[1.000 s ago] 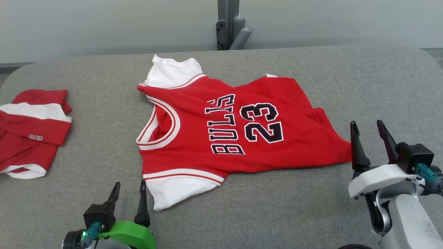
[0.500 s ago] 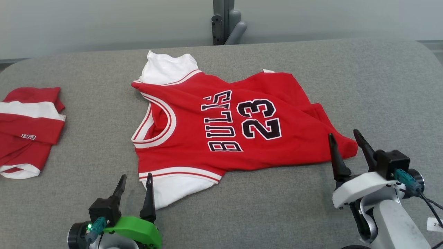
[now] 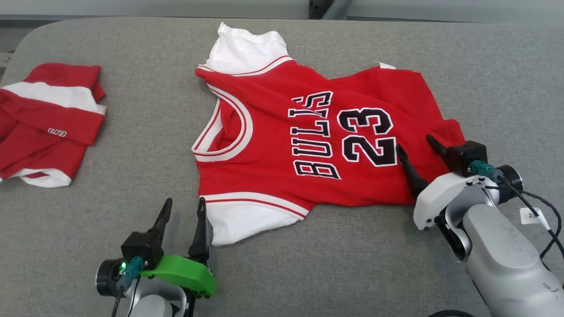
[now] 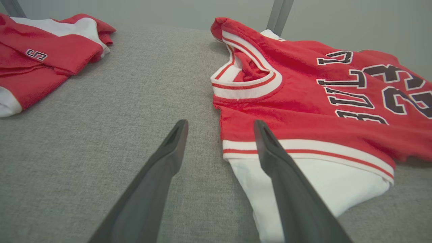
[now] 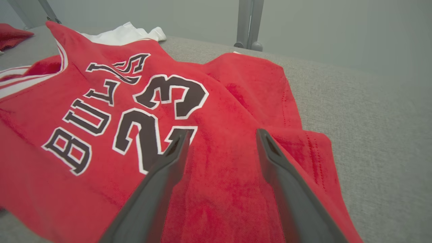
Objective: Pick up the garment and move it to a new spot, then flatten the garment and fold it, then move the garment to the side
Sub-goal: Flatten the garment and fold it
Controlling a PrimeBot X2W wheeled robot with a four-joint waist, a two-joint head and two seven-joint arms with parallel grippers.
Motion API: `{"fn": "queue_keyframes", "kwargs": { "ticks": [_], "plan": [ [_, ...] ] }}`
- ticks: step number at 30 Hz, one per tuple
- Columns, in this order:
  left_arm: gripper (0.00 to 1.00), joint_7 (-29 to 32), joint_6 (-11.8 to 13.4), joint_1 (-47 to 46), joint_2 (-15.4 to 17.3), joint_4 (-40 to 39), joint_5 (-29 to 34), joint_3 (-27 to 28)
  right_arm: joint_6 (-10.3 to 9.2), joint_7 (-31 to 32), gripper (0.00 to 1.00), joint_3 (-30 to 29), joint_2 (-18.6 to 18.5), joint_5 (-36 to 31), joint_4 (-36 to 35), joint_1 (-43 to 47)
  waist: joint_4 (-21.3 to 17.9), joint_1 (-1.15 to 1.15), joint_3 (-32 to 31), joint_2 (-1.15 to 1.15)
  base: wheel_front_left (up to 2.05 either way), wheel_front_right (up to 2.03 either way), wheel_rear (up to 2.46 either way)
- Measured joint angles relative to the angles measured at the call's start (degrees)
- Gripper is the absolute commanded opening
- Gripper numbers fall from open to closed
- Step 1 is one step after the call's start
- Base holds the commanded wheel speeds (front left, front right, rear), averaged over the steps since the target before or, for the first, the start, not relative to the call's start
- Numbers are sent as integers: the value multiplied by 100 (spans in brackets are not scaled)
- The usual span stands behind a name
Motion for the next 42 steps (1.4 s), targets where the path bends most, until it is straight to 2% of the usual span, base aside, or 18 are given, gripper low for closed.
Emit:
{"fn": "queue_keyframes", "kwargs": {
  "ticks": [7,8,9,10,11,23,27,34,35,36,37,40,42],
  "plan": [
    [100,-1,56,-15,-1,-30,-56,7,1,218,100,546,-43,453,704,-213,253,0,159,0,0,0,0],
    [100,-1,57,-15,0,-32,-56,15,1,215,88,599,-44,487,769,-230,261,0,170,0,0,0,0],
    [100,-1,58,-15,0,-35,-56,19,1,215,58,650,-48,500,829,-265,259,0,174,0,0,0,0],
    [100,-1,58,-17,-1,-42,-56,13,1,183,18,725,-56,548,932,-352,243,0,175,0,0,0,0],
    [100,-1,58,-20,-1,-47,-56,12,1,164,0,756,-63,554,979,-381,236,0,182,0,0,0,0],
    [100,-1,57,-102,-3,-94,-75,-138,1,-124,0,794,-208,509,1203,-1159,281,0,314,0,0,0,0],
    [100,-1,59,-217,0,-120,-168,-256,1,-144,0,711,-296,313,1282,-1733,422,0,404,0,0,0,0],
    [100,-1,154,-400,2,-165,-372,-641,1,-145,0,403,-347,-47,1911,-2585,833,0,631,0,0,0,0],
    [100,-1,165,-415,2,-172,-400,-683,1,-165,29,310,-345,-98,1991,-2677,894,0,671,0,0,0,0],
    [100,-1,165,-415,2,-172,-400,-683,1,-165,94,310,-345,-98,1991,-2677,894,0,671,0,0,0,0],
    [100,-1,179,-428,0,-174,-414,-722,1,-189,100,247,-346,-196,2071,-2749,954,0,712,0,0,0,0],
    [100,-1,250,-431,1,-179,-490,-764,1,-198,100,-26,-293,-378,2310,-2841,1110,0,834,0,0,0,0],
    [100,-1,283,-431,0,-178,-509,-747,1,-207,100,-191,-205,-504,2162,-2858,1169,1,903,0,0,0,0]
  ]
}}
